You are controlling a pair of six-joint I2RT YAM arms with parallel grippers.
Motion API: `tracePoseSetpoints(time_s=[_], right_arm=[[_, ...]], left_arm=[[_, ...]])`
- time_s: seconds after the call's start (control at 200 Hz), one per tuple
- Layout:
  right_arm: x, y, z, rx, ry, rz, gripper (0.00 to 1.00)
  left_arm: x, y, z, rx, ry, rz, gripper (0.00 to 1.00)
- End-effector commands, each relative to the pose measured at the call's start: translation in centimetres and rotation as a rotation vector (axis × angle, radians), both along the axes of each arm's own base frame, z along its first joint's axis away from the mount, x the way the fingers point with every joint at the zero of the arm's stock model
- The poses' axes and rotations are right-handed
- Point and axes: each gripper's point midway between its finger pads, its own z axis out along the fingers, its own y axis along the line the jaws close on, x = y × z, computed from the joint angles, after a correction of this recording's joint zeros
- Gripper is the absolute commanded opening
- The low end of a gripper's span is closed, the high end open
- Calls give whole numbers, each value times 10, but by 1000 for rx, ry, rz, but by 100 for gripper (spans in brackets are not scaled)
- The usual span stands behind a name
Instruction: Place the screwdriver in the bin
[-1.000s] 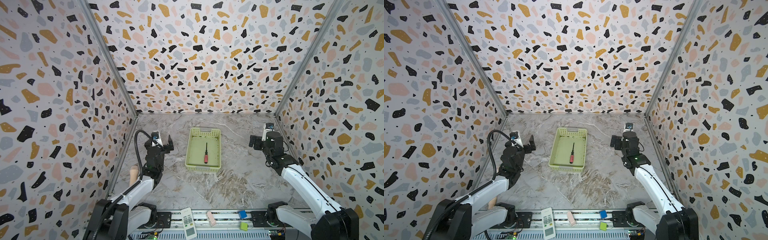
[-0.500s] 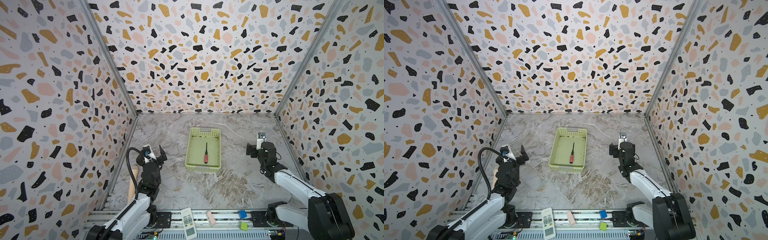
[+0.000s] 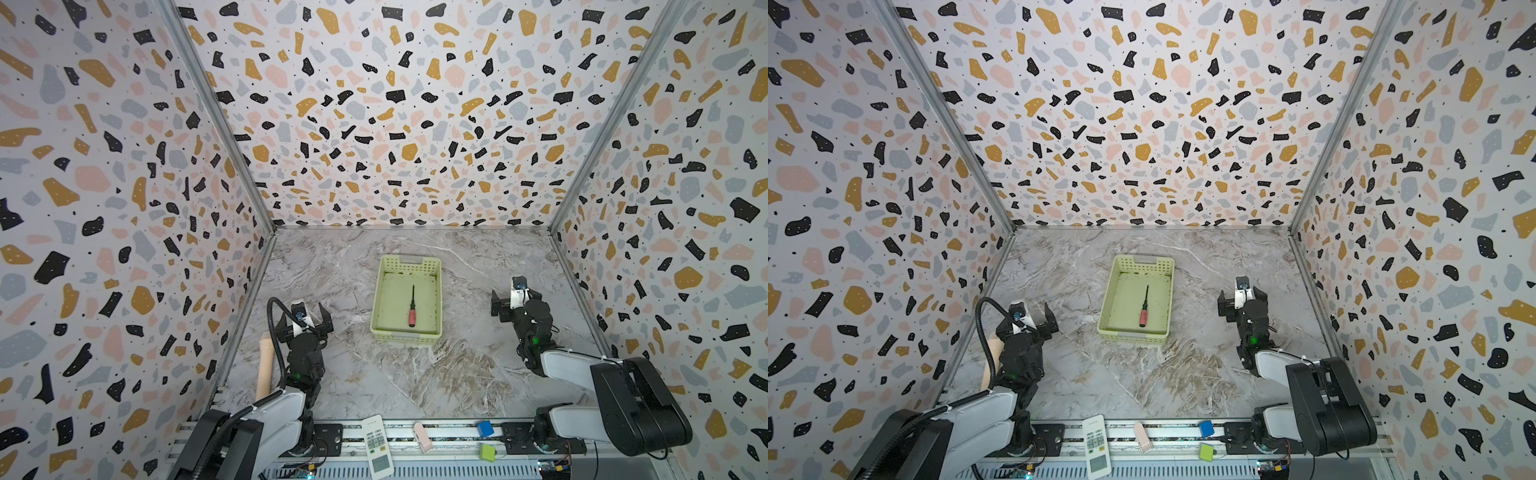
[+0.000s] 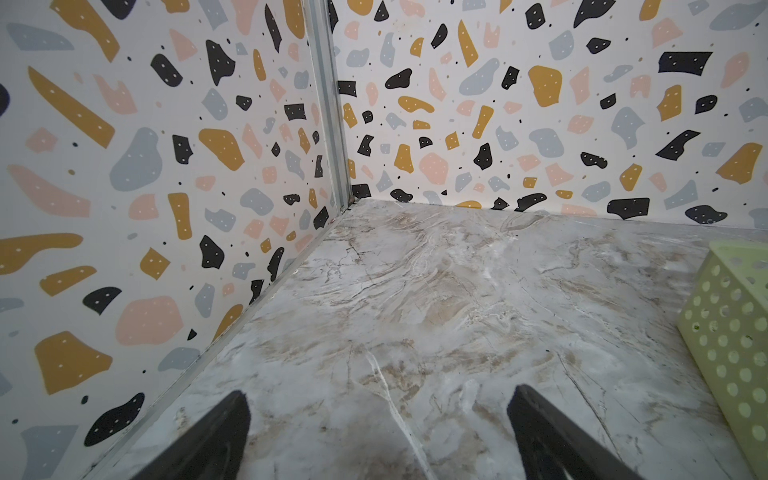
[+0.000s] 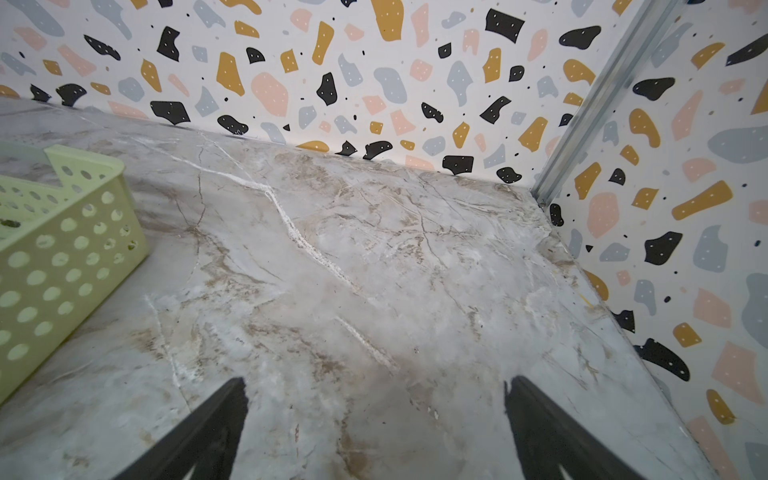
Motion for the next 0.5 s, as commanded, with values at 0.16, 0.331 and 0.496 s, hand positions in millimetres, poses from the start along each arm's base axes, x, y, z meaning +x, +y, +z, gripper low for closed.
tracePoseSetpoints(time_s=[0.16, 0.331, 0.496], right_arm=[[-2, -6, 7, 53, -103, 46, 99], [-13, -14, 7, 100, -159, 60, 99], [-6, -8, 0, 88, -117, 90, 99]], left_arm=[[22, -7, 10, 36, -63, -25, 100], [36, -3, -2, 17, -18, -27, 100], [53, -3, -9, -28, 33, -106, 100]])
